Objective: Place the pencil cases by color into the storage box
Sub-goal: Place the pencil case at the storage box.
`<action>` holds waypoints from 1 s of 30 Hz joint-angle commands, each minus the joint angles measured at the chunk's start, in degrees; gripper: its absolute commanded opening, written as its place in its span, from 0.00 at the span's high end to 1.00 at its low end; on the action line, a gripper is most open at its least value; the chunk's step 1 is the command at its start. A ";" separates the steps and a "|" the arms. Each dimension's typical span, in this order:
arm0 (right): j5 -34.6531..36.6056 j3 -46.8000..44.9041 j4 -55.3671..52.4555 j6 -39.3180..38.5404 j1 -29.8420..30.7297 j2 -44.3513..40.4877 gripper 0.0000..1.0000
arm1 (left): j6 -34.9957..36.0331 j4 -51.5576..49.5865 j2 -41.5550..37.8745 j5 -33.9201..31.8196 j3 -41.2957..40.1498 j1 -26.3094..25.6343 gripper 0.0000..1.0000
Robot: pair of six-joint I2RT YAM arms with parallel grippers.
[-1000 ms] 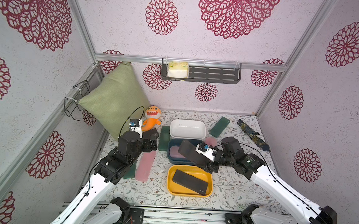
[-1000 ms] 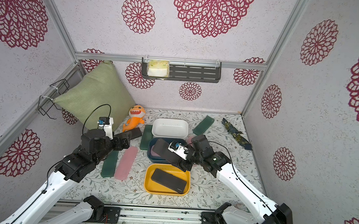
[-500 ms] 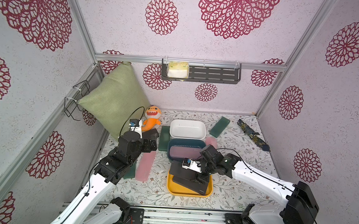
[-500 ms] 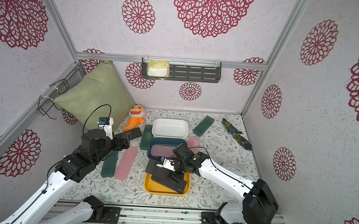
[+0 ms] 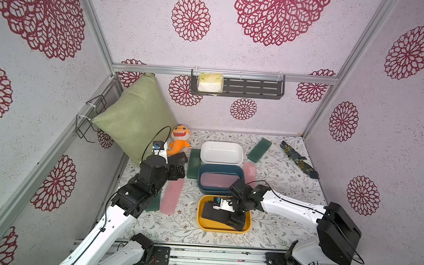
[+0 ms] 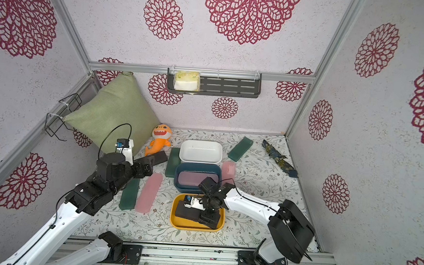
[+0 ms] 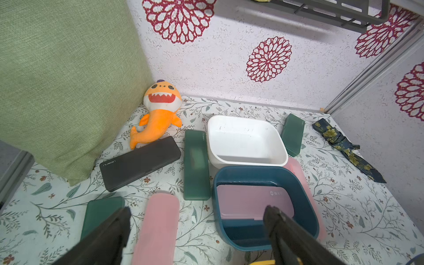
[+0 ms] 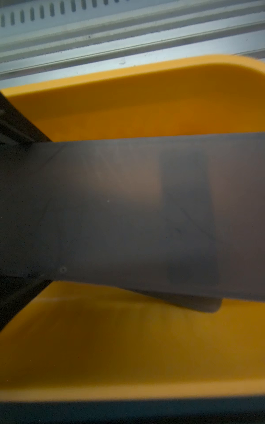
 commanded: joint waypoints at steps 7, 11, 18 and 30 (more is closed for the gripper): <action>1.56 0.38 -0.10 -0.19 1.10 3.15 0.47 | 0.76 -0.84 0.66 -0.72 0.55 0.41 0.03; 1.99 0.18 -0.42 -0.04 1.53 3.59 0.42 | 0.79 -0.84 0.70 -0.76 0.46 0.43 0.03; 2.92 0.18 -1.83 0.59 2.39 3.35 0.39 | 1.13 -0.57 1.44 -0.46 0.56 0.44 0.03; 4.32 1.91 -6.60 1.39 4.00 2.32 0.23 | 1.71 1.18 2.98 0.93 0.83 0.47 0.03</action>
